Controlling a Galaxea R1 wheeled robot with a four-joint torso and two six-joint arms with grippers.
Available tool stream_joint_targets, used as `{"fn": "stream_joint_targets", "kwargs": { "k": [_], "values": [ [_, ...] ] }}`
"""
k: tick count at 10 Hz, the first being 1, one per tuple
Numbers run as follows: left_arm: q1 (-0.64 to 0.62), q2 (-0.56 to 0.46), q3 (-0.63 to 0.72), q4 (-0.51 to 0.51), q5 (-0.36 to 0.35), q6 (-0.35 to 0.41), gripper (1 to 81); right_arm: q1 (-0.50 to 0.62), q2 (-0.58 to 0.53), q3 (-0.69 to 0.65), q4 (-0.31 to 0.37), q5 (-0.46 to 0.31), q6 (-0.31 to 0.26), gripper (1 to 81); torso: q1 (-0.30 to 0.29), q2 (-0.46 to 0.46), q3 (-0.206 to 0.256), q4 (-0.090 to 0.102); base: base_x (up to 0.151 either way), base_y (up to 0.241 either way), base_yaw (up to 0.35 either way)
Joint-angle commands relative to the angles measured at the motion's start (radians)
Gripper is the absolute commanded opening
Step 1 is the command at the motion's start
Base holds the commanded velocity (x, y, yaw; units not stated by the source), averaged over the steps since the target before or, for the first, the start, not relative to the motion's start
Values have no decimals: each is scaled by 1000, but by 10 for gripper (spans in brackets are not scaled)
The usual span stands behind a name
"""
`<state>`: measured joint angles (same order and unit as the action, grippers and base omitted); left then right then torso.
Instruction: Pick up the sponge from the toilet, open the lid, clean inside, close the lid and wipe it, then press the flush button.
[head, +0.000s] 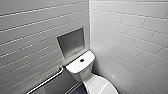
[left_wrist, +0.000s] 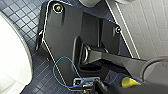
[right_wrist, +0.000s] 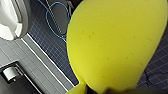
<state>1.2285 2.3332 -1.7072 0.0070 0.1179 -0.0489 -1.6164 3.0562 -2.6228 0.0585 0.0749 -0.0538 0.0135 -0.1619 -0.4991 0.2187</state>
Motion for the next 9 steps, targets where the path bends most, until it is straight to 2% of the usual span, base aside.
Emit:
{"fn": "stream_joint_targets", "kwargs": {
  "k": [1,4,7,8,9],
  "values": [
    [85,163,-218,50,14,9,10,-17,15,9,-11,-84,-1,10,0,0,56,0,0,0,0],
    [113,325,-464,59,16,9,10,-14,17,5,-11,-84,0,10,0,0,140,0,0,0,0],
    [125,410,-592,59,16,8,10,-12,20,4,-11,-86,0,10,-1,-1,235,0,0,0,0],
    [131,436,-632,59,16,8,10,-11,20,4,-11,-90,0,10,-2,-2,187,0,0,0,0],
    [136,462,-672,60,16,8,10,-8,20,5,-12,-93,-1,10,-2,-3,214,0,0,0,0]
  ]
}}
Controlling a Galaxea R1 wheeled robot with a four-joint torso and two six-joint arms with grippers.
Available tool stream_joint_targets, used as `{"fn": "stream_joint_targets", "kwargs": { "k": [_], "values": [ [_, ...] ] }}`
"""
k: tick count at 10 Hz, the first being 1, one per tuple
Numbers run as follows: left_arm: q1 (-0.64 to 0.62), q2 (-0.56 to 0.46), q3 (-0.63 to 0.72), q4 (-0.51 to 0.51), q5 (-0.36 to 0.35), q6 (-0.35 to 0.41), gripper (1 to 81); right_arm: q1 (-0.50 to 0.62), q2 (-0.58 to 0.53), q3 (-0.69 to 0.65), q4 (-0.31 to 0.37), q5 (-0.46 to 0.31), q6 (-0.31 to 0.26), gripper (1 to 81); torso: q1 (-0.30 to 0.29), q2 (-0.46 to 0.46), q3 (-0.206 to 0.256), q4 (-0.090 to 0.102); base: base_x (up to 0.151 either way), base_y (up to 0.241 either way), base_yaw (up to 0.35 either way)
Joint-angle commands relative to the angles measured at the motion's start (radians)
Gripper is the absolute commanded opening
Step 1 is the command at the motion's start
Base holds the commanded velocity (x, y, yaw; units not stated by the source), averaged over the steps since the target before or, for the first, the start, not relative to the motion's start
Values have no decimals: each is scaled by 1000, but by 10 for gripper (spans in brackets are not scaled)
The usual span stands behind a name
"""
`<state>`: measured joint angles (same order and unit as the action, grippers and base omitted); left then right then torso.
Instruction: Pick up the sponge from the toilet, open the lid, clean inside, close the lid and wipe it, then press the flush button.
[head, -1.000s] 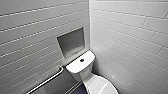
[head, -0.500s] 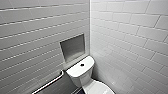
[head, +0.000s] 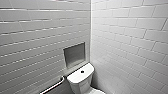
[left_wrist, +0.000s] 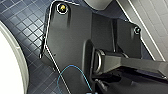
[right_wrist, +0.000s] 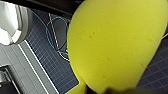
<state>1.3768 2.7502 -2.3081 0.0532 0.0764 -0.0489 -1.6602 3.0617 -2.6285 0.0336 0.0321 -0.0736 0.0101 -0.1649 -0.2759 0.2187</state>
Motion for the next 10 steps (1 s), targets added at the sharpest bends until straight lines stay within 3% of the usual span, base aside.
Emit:
{"fn": "stream_joint_targets", "kwargs": {
  "k": [1,5,10],
  "values": [
    [-8,76,-117,14,59,8,10,36,18,12,12,-52,17,10,0,0,-1,0,0,0,0],
    [11,236,-368,14,71,6,10,35,19,10,11,-44,-6,10,0,-1,8,0,0,0,0],
    [48,322,-427,13,74,4,10,47,15,-17,12,-58,-8,10,0,-1,8,0,0,0,0]
  ]
}}
